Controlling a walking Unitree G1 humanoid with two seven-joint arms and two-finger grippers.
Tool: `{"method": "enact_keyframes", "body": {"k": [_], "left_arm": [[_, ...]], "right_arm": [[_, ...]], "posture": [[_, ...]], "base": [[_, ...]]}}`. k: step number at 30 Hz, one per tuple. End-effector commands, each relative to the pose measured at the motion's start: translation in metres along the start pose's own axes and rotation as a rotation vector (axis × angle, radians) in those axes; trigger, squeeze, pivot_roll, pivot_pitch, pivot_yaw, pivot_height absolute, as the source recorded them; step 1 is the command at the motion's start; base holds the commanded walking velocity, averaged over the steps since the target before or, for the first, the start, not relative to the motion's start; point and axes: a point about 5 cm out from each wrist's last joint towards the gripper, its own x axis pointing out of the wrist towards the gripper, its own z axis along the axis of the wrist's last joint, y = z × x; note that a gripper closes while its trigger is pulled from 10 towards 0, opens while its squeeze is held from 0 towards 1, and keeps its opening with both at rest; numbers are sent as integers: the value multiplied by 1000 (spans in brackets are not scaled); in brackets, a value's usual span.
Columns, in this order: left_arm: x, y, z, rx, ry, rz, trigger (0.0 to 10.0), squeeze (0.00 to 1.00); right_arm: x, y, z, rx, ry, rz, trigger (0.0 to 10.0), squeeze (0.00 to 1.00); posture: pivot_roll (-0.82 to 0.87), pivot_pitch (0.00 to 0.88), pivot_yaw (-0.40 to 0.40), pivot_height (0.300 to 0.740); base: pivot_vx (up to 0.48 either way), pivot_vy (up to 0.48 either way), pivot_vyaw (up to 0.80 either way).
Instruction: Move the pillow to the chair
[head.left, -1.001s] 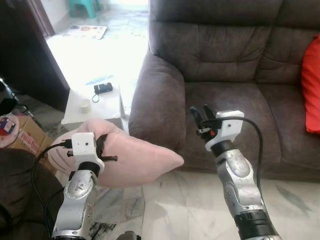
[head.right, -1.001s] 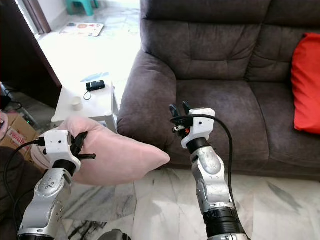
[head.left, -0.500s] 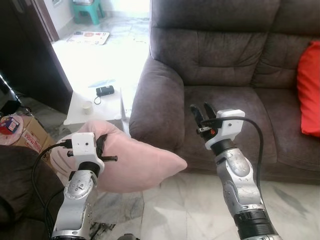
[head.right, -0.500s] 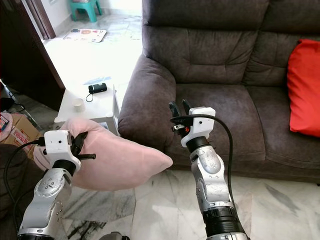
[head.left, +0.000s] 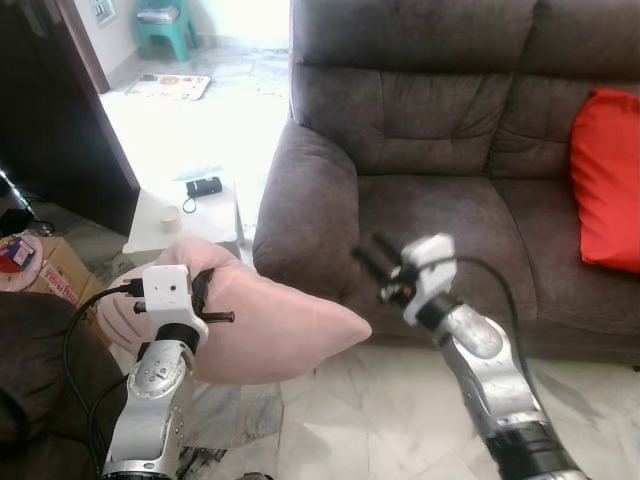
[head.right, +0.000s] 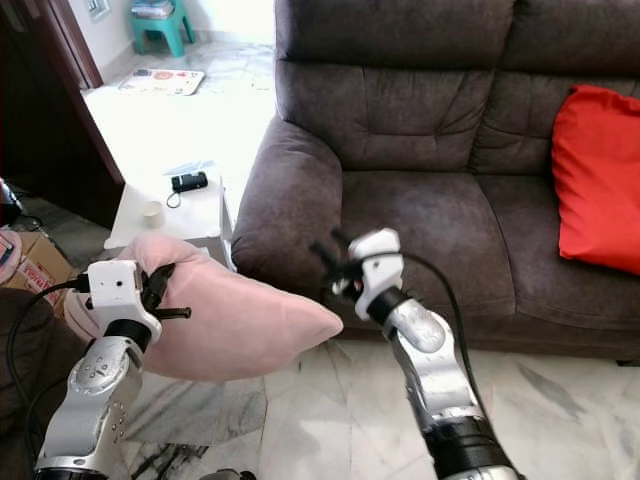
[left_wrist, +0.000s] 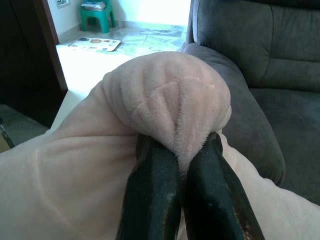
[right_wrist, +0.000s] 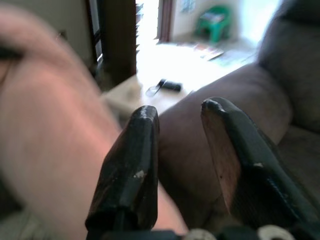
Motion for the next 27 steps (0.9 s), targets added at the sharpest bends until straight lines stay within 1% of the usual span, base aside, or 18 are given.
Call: {"method": "enact_keyframes", "body": {"k": [1, 3, 7, 9, 10, 11, 12, 13, 14, 15, 17, 20, 23, 27], "left_arm": [[5, -1, 28, 22, -122, -14, 10000, 0], [5, 0, 28, 21, -121, -14, 10000, 0], [5, -1, 27, 23, -115, -26, 10000, 0], [5, -1, 27, 24, -114, -27, 10000, 0], [6, -1, 27, 22, -114, -28, 10000, 0], [6, -1, 27, 22, -113, -28, 10000, 0], [6, -1, 27, 22, -113, -29, 10000, 0], [6, -2, 27, 22, -113, -30, 10000, 0], [6, -2, 28, 20, -114, -31, 10000, 0], [6, -2, 28, 19, -113, -38, 10000, 0], [6, -4, 28, 16, -110, -50, 10000, 0], [6, -8, 31, 0, -117, -73, 10000, 0], [7, -15, 36, -46, -124, -123, 10000, 0], [7, -15, 35, -34, -117, -139, 10000, 0]], "right_arm": [[-4, -2, -8, -14, 44, 28, 10000, 0], [-9, -2, -17, -30, 105, 92, 10000, 0], [-14, 3, -31, -73, 198, 188, 10000, 0], [-15, 4, -35, -87, 219, 200, 10000, 0], [-16, 5, -40, -75, 237, 214, 10000, 0], [-15, 6, -42, -71, 241, 217, 10000, 118], [-15, 7, -43, -68, 243, 221, 10000, 118], [-15, 7, -44, -56, 242, 224, 10000, 420], [-15, 8, -44, -35, 240, 233, 10000, 1000], [-14, 10, -46, -22, 241, 243, 10000, 1000], [-13, 12, -48, -24, 244, 246, 10000, 1000], [-11, 11, -51, -4, 241, 217, 10000, 1000], [-11, 13, -53, 5, 244, 241, 10000, 1000], [-12, 16, -56, 11, 254, 268, 10000, 1000]], "posture": [[79, 51, -24, 740], [80, 51, -29, 740], [81, 50, -32, 740], [84, 50, -35, 740], [86, 48, -39, 740], [86, 48, -39, 740], [86, 48, -39, 740], [86, 47, -40, 740], [86, 47, -40, 740], [87, 42, -45, 740], [86, 43, -44, 740], [87, 44, -47, 740], [90, 38, -52, 740], [87, 39, -56, 740]], "base": [[0, 0, 0], [0, 0, 0], [0, 0, 0], [0, 0, 0], [0, 0, 0], [0, 0, 0], [0, 0, 0], [0, 0, 0], [0, 0, 0], [0, 0, 0], [0, 0, 0], [0, 0, 0], [0, 0, 0], [0, 0, 0]]}}
